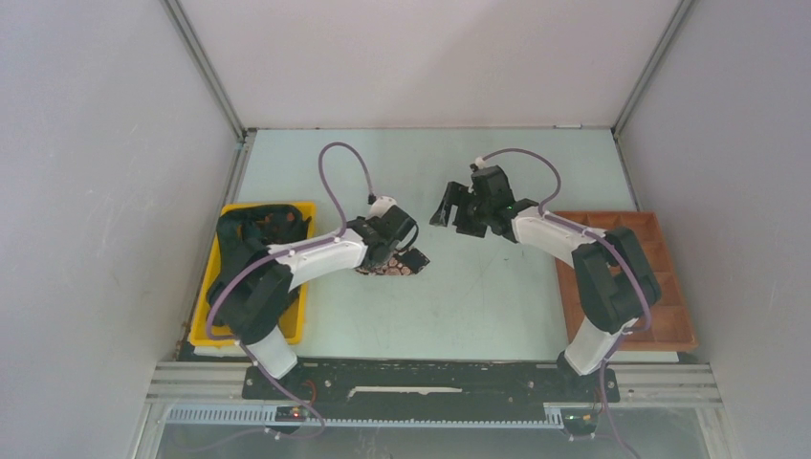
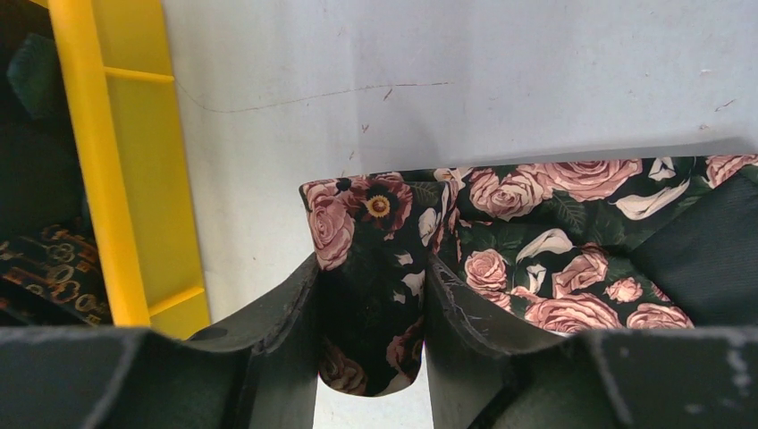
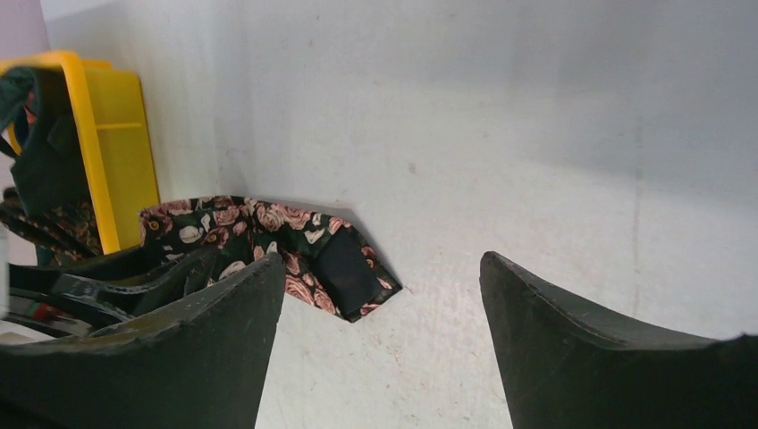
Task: Roll the ties
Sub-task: Roll the tie at the center of the board.
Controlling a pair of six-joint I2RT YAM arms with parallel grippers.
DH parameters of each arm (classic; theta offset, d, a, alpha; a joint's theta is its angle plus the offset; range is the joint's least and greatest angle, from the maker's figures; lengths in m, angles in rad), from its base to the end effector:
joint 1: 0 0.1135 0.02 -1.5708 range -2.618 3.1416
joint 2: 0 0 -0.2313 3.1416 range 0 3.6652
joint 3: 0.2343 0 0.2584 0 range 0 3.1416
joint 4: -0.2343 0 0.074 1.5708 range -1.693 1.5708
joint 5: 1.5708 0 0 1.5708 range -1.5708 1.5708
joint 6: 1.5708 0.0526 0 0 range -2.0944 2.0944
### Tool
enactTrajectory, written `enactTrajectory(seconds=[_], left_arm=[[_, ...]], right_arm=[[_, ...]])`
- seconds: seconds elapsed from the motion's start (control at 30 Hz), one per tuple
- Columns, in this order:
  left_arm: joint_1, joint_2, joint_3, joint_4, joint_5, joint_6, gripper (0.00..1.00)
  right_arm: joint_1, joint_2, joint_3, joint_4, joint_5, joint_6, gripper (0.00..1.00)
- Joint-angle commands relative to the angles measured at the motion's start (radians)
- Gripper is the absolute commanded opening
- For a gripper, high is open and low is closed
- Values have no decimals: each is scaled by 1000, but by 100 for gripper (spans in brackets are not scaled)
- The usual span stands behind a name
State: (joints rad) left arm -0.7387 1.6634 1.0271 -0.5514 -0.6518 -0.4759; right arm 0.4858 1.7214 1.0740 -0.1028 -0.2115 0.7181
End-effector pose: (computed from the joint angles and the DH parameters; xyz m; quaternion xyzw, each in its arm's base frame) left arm 0.2599 -0.1935 0.1353 0.0614 0.9300 0.1552 0.3275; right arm 0.3336 0.1886 0.1529 0.0639 0.9106 0.3044 0.2721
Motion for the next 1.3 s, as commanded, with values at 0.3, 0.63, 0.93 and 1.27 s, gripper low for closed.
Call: enactTrajectory(seconds=[0.3,0.63,0.93,1.27], left_arm=[[-117,175,177,-189,-203,-16,44],[-178,277,251,-224,-185,-37,46],[-196,299,277,-204,-93,-44,54],[-196,234,276,-167,10,-27,67]], right_arm=[[-113,-188,-103,28,78,48,83],[-147,-201,-118,29,56,53,83],[-156,-197,-125,37,47,55,82],[-167,-199,-136,49,40,54,82]])
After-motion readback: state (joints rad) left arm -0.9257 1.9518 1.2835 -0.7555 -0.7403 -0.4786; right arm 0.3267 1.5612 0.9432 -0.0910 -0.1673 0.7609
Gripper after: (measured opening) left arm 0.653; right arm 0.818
